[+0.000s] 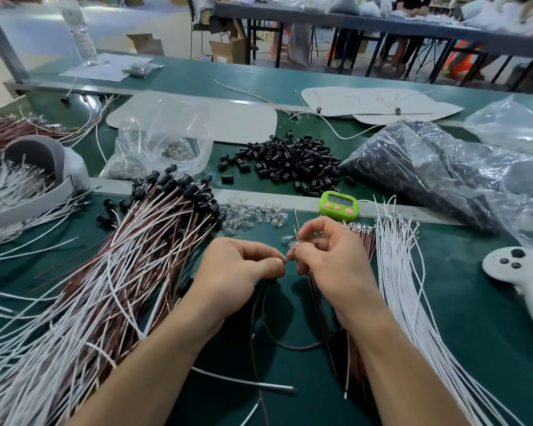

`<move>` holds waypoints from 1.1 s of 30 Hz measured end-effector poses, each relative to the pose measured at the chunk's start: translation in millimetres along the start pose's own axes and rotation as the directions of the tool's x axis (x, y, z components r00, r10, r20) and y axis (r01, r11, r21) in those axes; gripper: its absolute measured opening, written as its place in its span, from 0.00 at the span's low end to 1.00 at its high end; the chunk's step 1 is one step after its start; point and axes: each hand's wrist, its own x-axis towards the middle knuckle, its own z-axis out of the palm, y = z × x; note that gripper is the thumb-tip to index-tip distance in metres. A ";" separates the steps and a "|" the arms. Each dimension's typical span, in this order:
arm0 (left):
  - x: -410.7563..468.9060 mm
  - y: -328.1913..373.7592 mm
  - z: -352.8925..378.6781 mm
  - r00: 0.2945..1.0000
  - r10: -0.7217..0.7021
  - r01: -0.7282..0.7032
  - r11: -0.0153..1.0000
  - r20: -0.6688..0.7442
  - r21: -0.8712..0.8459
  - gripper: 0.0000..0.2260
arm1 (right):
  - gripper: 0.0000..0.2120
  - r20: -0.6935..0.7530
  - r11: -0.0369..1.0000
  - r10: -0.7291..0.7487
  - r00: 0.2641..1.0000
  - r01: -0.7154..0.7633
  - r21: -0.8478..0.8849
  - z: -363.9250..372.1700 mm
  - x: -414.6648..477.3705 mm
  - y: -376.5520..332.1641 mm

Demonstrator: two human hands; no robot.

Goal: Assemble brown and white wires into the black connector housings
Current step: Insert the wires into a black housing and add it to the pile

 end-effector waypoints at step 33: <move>0.2 -4.9 0.6 0.998 0.011 -0.012 1.000 -0.068 -0.002 0.07 | 0.12 0.132 0.934 0.058 0.990 -0.100 0.342 -1.5 -4.4 0.2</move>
